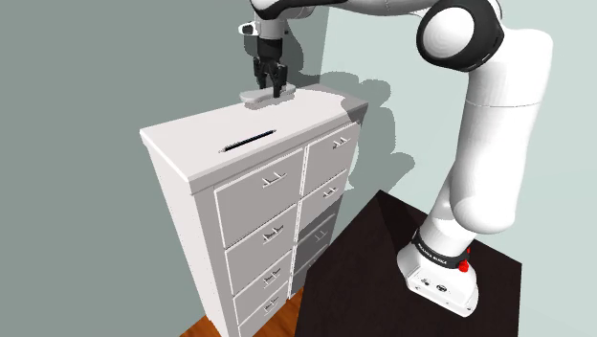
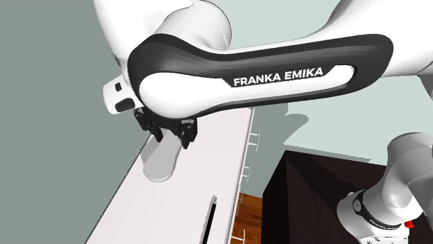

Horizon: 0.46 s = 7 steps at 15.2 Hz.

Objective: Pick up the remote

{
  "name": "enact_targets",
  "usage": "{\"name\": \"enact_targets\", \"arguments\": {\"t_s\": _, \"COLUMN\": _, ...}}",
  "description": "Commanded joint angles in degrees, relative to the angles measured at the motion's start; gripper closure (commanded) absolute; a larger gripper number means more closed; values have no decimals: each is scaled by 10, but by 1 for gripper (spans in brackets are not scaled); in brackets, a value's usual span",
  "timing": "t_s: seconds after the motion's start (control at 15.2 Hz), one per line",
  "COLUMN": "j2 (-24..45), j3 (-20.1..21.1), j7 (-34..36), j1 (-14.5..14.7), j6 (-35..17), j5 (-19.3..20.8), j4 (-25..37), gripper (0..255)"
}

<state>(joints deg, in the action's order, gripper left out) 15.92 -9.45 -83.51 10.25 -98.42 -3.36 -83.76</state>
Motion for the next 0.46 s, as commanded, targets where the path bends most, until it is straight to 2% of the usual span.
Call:
{"name": "enact_targets", "arguments": {"t_s": 0.0, "j2": 3, "j3": 0, "j7": 1, "j1": 0, "j6": 18, "j5": 0, "j4": 21, "gripper": 255}}
{"name": "enact_targets", "arguments": {"t_s": 0.4, "j2": 8, "j3": 0, "j7": 1, "j1": -2, "j6": 52, "j5": -1, "j4": 60, "gripper": 255}}
